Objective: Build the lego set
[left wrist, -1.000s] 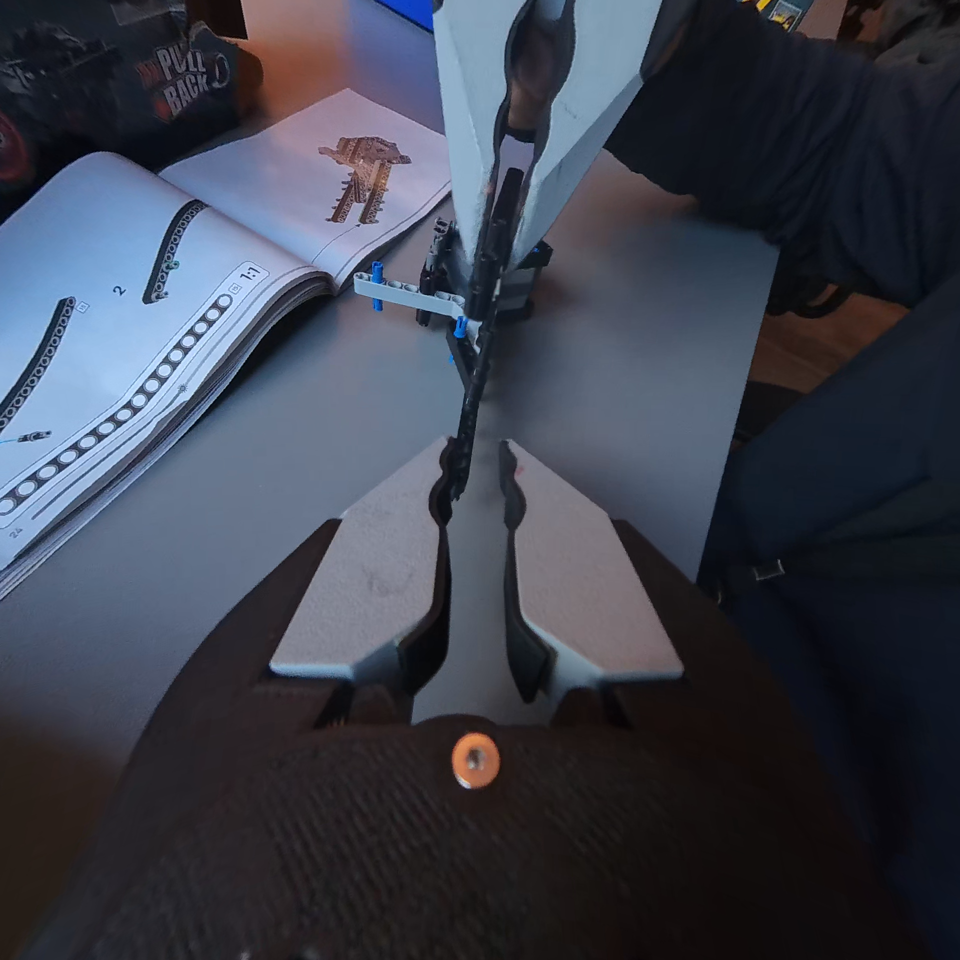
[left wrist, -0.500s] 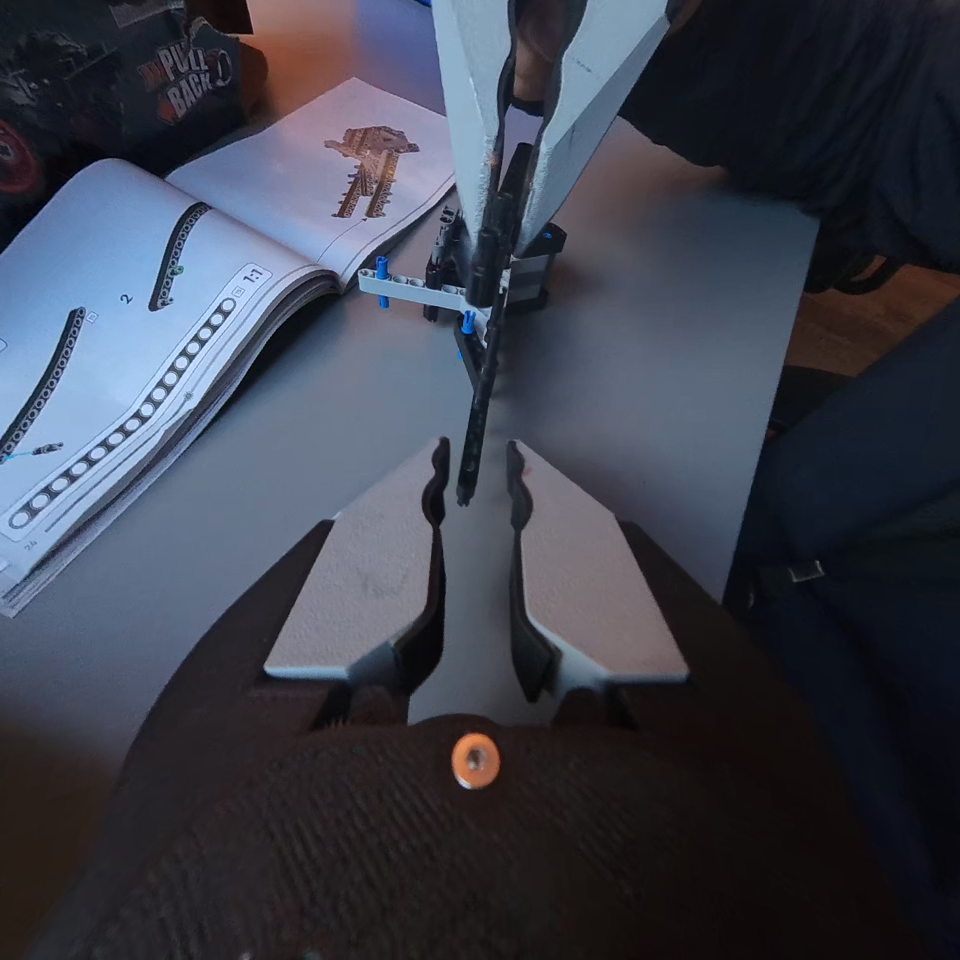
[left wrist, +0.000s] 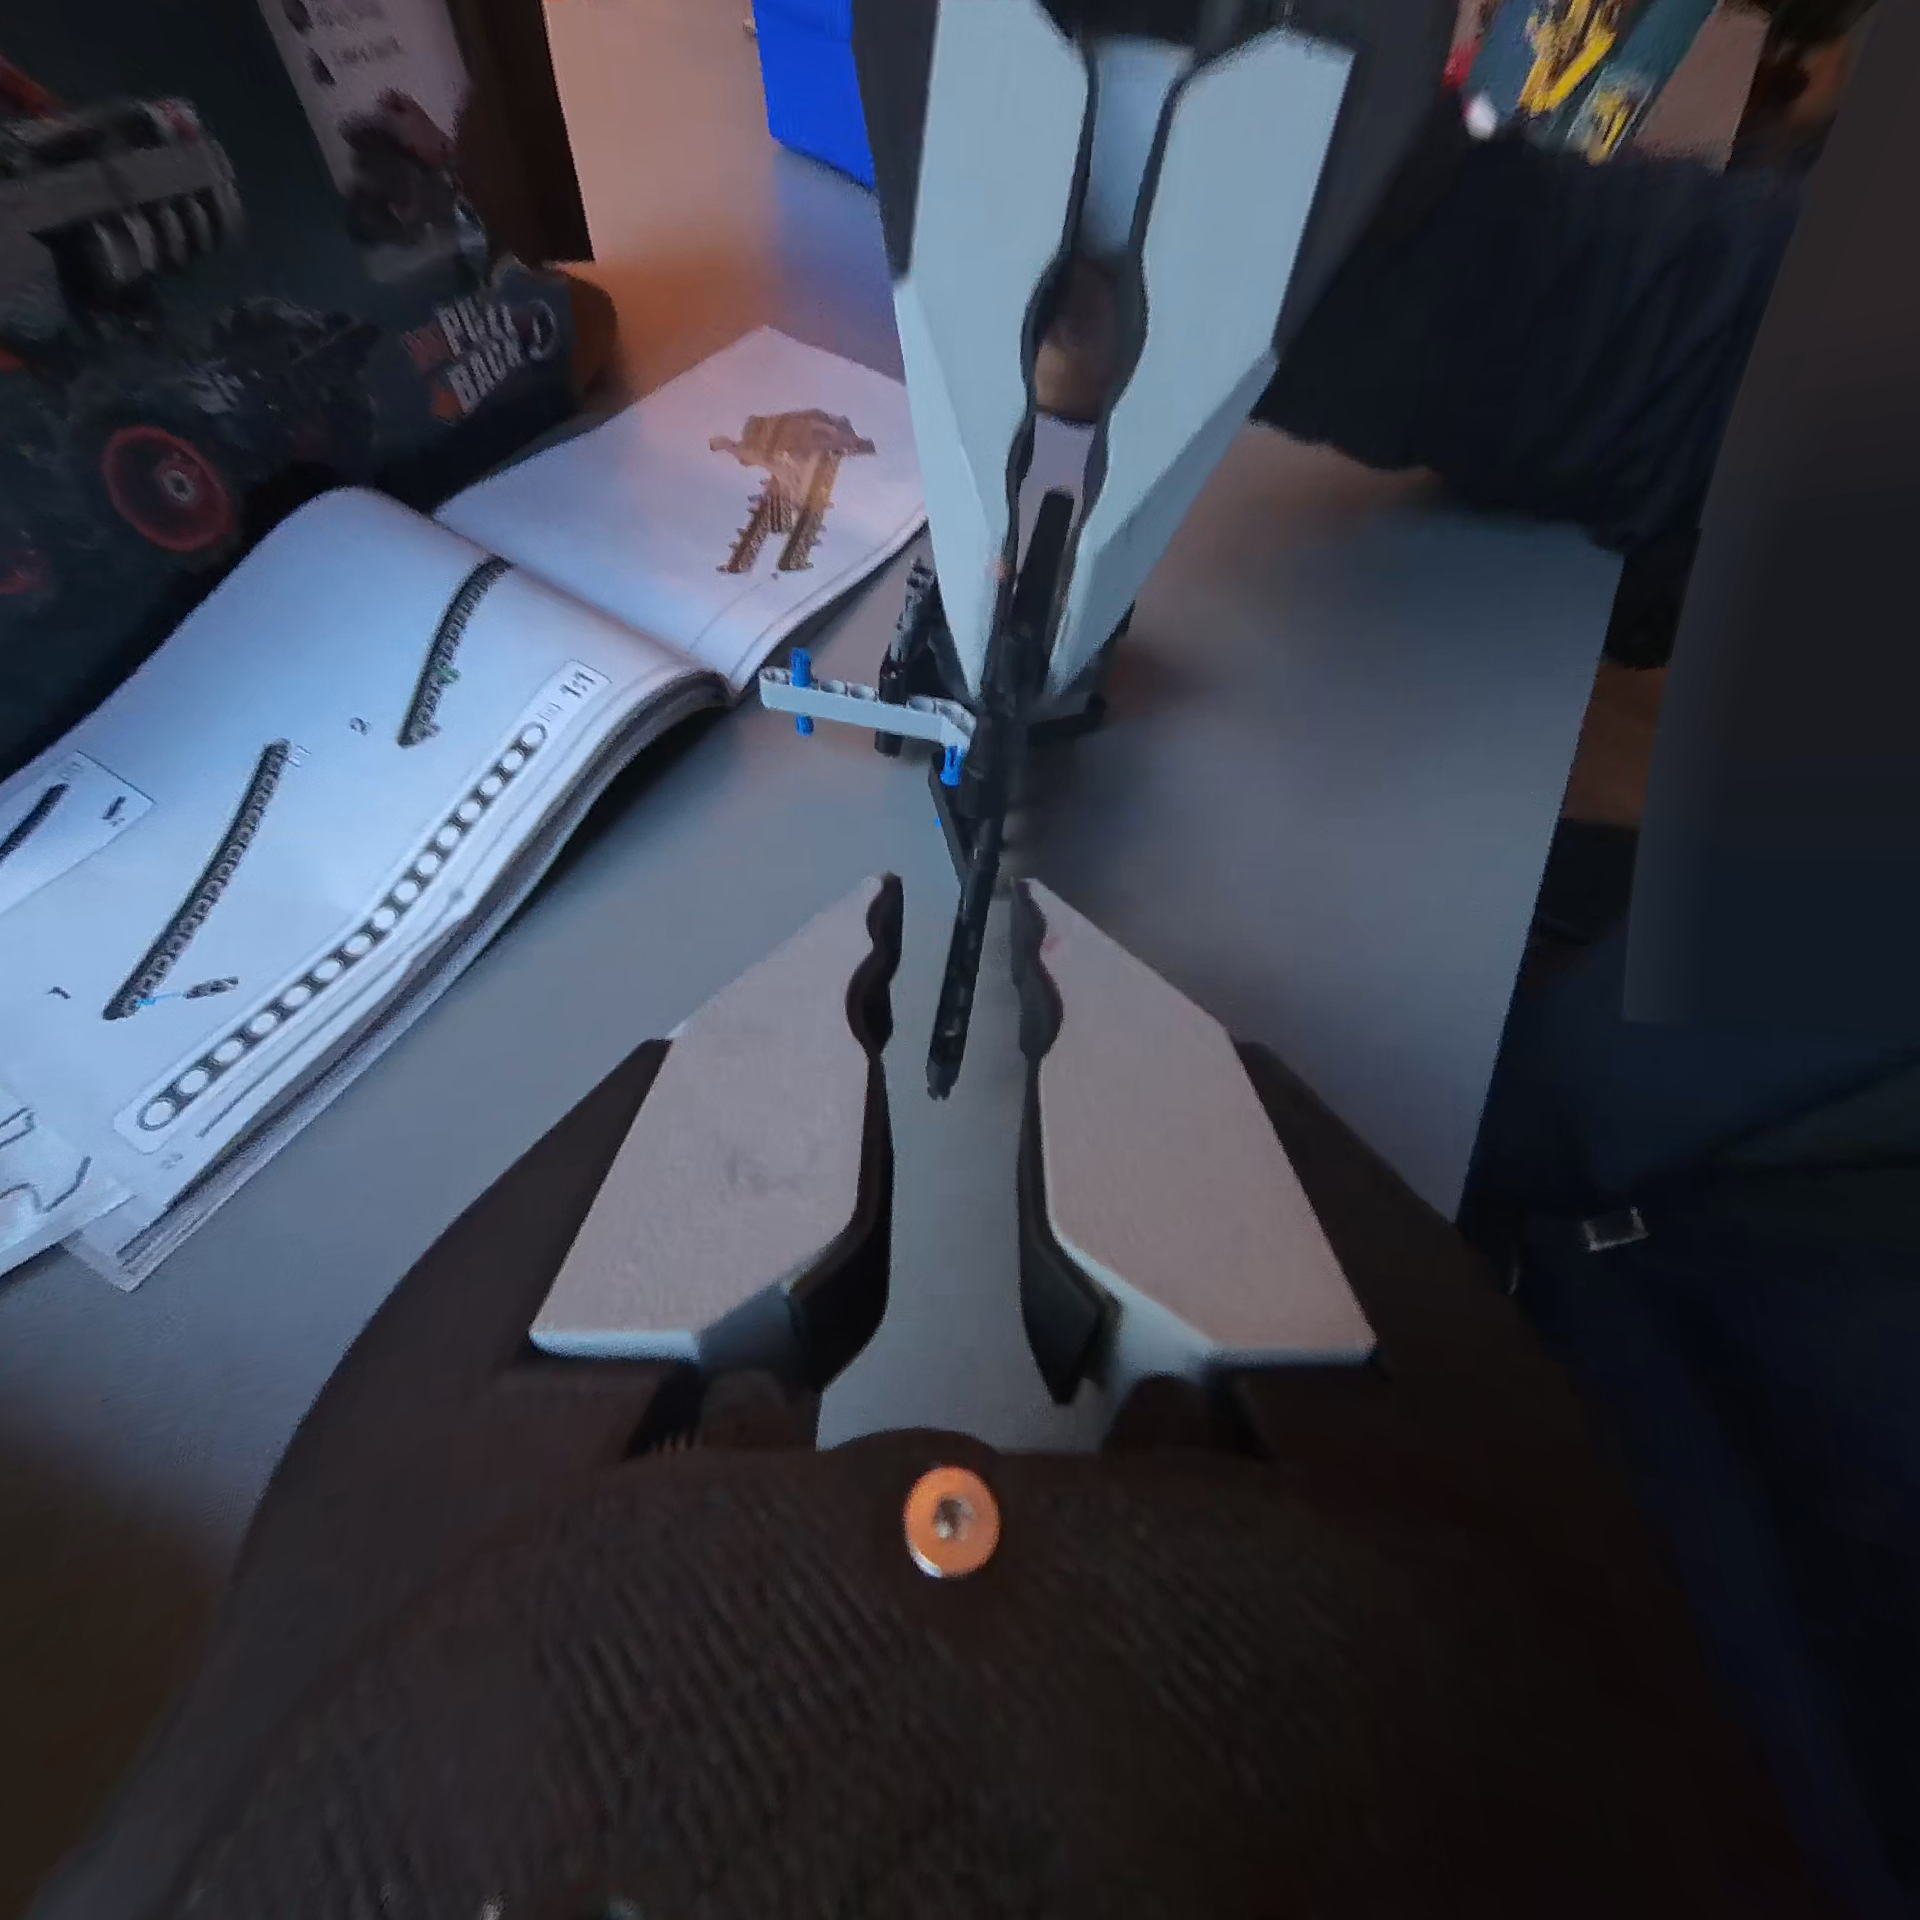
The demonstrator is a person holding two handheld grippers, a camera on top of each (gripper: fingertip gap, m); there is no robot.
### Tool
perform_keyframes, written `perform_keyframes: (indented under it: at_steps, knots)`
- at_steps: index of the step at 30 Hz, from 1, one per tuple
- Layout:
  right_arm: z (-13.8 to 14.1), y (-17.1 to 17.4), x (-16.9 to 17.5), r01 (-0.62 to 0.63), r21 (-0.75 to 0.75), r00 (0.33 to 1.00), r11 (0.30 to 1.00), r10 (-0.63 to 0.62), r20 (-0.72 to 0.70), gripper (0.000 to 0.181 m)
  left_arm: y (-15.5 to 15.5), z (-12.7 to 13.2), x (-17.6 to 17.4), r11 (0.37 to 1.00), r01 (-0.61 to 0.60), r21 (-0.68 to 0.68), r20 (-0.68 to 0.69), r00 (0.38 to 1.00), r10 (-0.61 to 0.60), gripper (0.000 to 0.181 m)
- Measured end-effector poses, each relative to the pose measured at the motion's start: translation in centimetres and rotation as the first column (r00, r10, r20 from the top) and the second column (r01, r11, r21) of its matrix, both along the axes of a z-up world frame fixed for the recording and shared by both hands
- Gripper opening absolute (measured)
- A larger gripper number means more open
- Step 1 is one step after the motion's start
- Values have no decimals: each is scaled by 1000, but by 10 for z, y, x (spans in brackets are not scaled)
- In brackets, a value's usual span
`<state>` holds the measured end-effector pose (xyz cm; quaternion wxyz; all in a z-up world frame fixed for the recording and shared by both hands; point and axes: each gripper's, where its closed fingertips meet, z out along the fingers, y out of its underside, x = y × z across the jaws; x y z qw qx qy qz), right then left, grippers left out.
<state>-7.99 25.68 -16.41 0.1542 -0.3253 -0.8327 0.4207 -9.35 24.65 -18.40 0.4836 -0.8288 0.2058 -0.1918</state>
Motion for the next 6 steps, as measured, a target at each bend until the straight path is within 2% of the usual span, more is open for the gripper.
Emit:
perform_keyframes:
  at_steps: [3, 6]
  knots:
    - [-1, -1, 0, -5, -4, 1000, 1000, 5, -2, 5, -1, 16, -2, 999, -9, 46, 56, 998, 6, 17]
    - [-2, -3, 0, -8, -8, 1000, 1000, 8, 2, 5, -2, 21, 0, 998, 6, 56, 90, 996, -11, 13]
